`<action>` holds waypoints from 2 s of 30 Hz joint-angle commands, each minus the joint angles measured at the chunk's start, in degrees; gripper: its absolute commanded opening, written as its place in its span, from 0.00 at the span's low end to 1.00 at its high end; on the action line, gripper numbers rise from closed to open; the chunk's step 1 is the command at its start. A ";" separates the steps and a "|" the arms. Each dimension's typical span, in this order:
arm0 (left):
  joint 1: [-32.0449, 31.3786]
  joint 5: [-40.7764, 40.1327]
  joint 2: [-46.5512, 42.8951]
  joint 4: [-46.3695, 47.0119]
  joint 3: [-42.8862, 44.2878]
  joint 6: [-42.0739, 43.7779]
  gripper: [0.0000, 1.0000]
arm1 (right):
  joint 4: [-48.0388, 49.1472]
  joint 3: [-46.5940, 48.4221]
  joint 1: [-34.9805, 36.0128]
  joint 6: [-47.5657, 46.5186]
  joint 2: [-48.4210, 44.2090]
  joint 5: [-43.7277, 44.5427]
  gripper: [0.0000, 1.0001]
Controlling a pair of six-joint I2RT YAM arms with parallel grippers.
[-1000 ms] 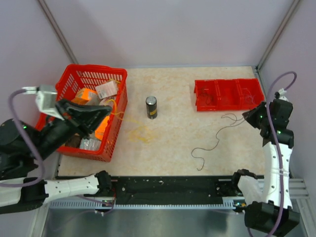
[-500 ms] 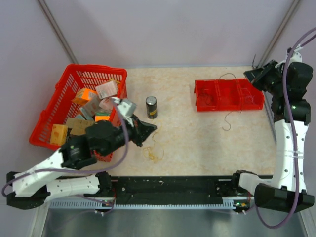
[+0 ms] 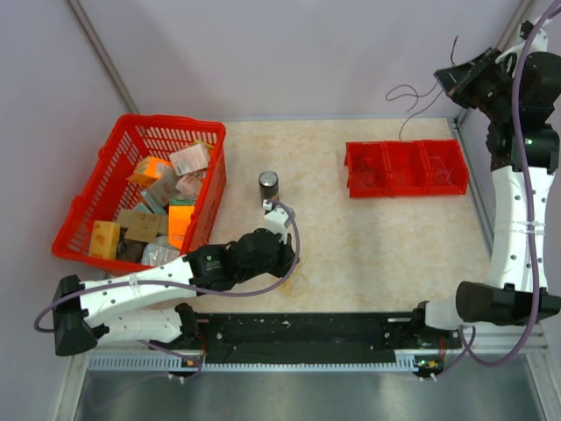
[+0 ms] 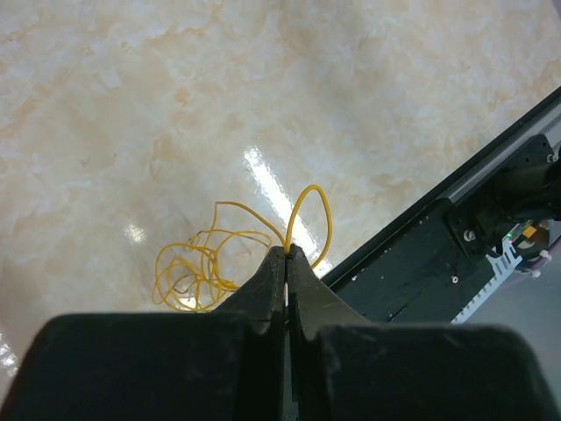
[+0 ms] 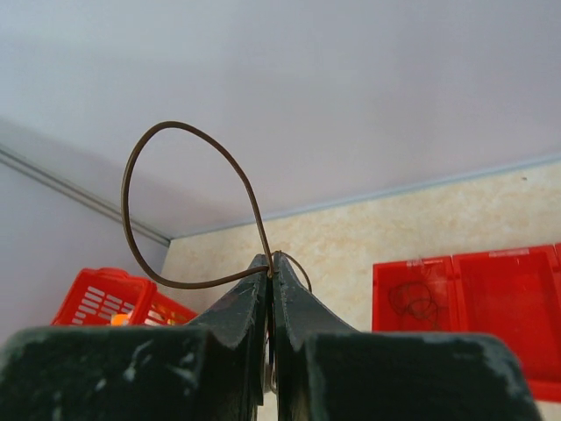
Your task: Untangle the cables
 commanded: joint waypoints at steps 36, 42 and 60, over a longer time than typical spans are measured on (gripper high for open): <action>0.82 2.81 1.74 5.36 1.93 -1.94 0.00 | 6.61 -4.14 3.10 -1.55 -16.38 5.56 0.00; 0.82 4.13 2.70 5.63 2.64 -2.11 0.00 | 8.63 -3.10 3.10 -0.68 -11.38 3.20 0.00; 0.91 4.22 2.97 5.72 2.37 -2.56 0.00 | 12.15 8.50 3.97 1.52 2.86 3.11 0.00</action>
